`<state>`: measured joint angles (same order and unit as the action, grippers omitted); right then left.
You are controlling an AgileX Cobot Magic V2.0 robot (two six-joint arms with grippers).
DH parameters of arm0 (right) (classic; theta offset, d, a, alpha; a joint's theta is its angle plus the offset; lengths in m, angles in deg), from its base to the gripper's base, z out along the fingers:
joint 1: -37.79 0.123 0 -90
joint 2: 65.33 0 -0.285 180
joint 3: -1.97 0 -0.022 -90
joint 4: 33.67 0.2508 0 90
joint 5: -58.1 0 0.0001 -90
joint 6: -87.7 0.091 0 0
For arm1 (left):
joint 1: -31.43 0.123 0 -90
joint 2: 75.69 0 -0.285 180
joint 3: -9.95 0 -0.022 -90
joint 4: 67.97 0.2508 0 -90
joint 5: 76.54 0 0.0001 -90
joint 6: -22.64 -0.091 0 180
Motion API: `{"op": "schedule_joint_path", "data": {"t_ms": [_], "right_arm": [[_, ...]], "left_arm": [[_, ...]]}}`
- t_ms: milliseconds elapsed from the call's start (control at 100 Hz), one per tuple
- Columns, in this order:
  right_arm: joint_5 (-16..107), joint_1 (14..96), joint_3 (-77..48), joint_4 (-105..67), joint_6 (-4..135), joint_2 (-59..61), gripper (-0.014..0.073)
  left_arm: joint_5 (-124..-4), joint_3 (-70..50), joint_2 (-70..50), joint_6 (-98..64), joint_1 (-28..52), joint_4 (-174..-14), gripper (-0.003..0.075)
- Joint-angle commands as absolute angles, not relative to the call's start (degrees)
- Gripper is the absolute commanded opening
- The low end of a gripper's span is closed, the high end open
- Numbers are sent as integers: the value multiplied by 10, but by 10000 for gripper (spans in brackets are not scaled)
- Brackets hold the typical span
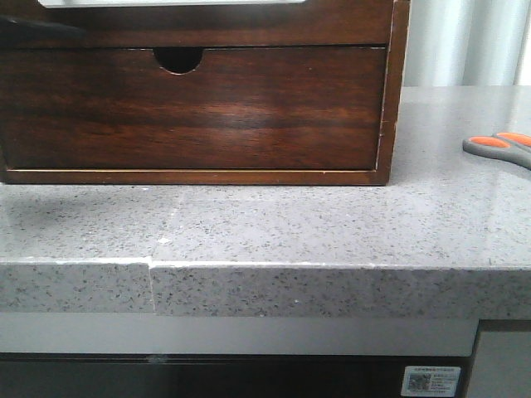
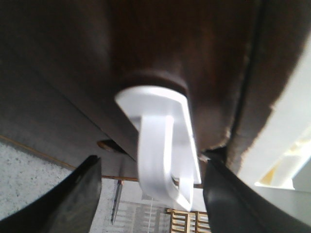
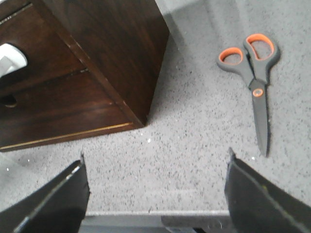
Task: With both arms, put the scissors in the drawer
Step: 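Grip the white handle with the left gripper and pull the drawer open, then lower the right gripper onto the grey-orange scissors and grasp them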
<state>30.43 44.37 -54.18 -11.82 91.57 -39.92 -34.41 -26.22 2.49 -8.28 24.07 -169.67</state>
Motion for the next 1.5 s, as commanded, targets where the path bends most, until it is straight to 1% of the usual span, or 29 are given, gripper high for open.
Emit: {"op": "schedule_joint_path", "data": {"t_ms": [0,50,120,170,220,270,480,810,1010,1060,1130,1170,1180,1200,1210,1220,1250,1320,1350,1390,1490], "right_arm": [[330,440,-519,-110,914,-388,522],[327,440,-519,-110,914,-388,522],[324,440,-519,-110,914,-388,522],[324,440,-519,-110,914,-388,522],[323,440,-519,-110,914,-388,522],[323,440,-519,-110,914,-388,522],[323,440,-519,-110,914,-388,522],[323,440,-519,-110,914,-388,522],[324,440,-519,-110,914,-388,522],[326,440,-519,-110,914,-388,522],[327,440,-519,-110,914,-388,522],[327,440,-519,-110,914,-388,522],[327,440,-519,-110,914,-388,522],[327,440,-519,-110,914,-388,522],[327,440,-519,-110,914,-388,522],[327,440,-519,-110,914,-388,522],[327,440,-519,-110,914,-388,522],[327,440,-519,-110,914,-388,522],[327,440,-519,-110,914,-388,522],[327,440,-519,-110,914,-388,522],[327,440,-519,-110,914,-388,522]], "left_arm": [[-320,-237,27,-90,241,-1746,382],[-320,-234,33,-91,241,-1746,349],[-321,-233,38,-91,241,-1746,268],[-322,-233,40,-91,241,-1746,184],[-329,-233,40,-91,241,-1746,71],[-330,-233,40,-91,241,-1746,-20],[-346,-250,15,-92,223,-1743,-19],[-451,-351,-126,-91,108,-1746,-19],[-470,-377,-178,-91,83,-1746,-13],[-470,-377,-183,-91,82,-1746,19],[-470,-377,-188,-91,82,-1746,130],[-467,-377,-189,-91,82,-1746,230],[-466,-377,-190,-91,82,-1746,269],[-463,-377,-191,-91,82,-1746,309],[-462,-377,-192,-91,82,-1746,350],[-461,-377,-193,-91,82,-1746,371],[-459,-377,-196,-91,82,-1746,472],[-465,-377,-214,-100,82,-1738,629],[-475,-377,-228,-116,82,-1734,667],[-494,-377,-245,-129,82,-1724,692],[-537,-377,-308,-136,82,-1672,673]]}}
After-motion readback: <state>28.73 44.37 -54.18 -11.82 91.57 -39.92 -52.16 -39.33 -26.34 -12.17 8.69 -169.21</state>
